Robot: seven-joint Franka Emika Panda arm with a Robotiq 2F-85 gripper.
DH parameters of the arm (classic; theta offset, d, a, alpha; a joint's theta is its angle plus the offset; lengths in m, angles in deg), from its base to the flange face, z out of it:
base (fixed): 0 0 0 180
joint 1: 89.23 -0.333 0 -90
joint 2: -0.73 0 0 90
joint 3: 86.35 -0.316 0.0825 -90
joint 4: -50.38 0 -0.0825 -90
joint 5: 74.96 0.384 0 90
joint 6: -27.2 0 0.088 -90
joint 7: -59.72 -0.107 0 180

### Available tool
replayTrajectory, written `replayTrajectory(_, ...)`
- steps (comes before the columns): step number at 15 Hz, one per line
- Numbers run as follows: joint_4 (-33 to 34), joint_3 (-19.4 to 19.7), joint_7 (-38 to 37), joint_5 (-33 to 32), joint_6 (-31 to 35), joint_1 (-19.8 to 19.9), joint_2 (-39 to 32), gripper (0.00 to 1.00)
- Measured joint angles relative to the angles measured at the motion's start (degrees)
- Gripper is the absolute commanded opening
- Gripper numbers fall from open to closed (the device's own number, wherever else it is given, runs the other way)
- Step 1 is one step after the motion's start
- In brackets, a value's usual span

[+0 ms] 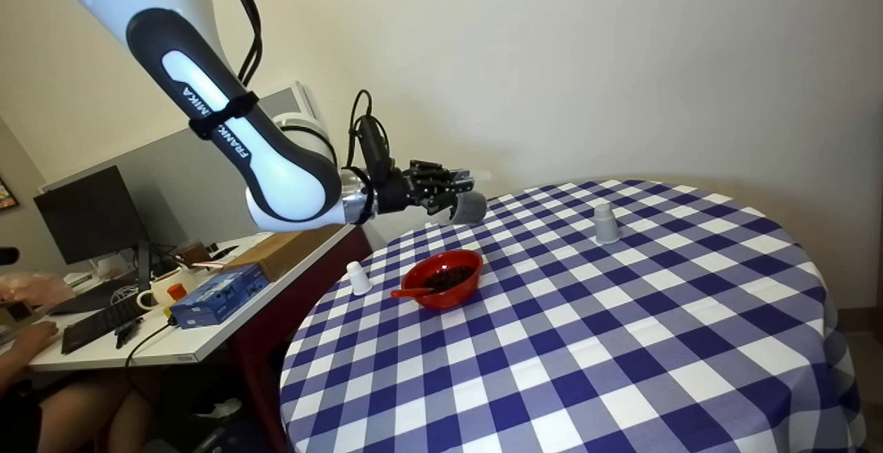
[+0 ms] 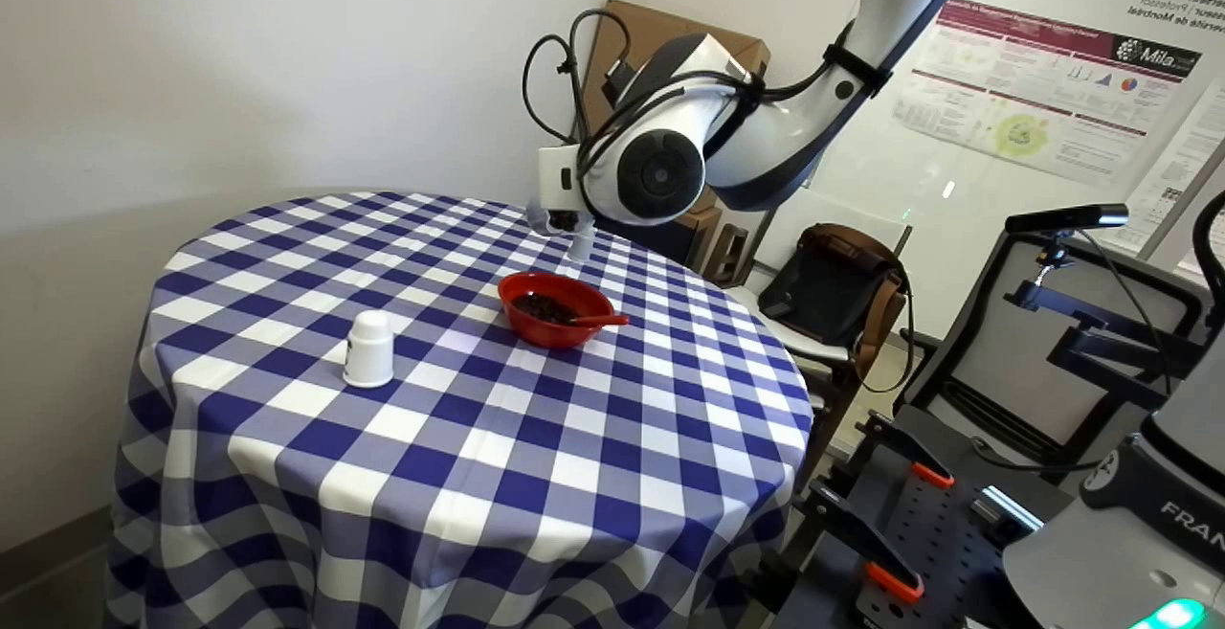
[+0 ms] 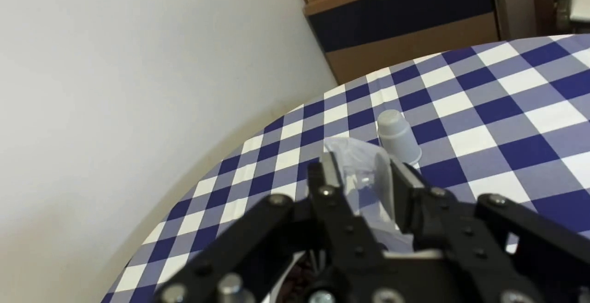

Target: Pour the contents of the clear jar into the red bowl

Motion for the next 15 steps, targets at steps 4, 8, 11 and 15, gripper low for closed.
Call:
replayTrajectory(4,-3.9,-1.47,-2.64,-5.64,-7.8,-0.39,-0.01,0.09)
replayTrajectory(8,-7.21,-2.25,-3.66,-9.91,-14.99,-0.87,-0.16,0.09)
replayTrajectory(11,-8.82,-2.42,-4.16,-12.02,-19.81,-1.03,-0.66,0.09)
replayTrajectory(15,-9.71,-2.43,-5.88,-13.97,-25.72,-1.03,-1.8,0.09)
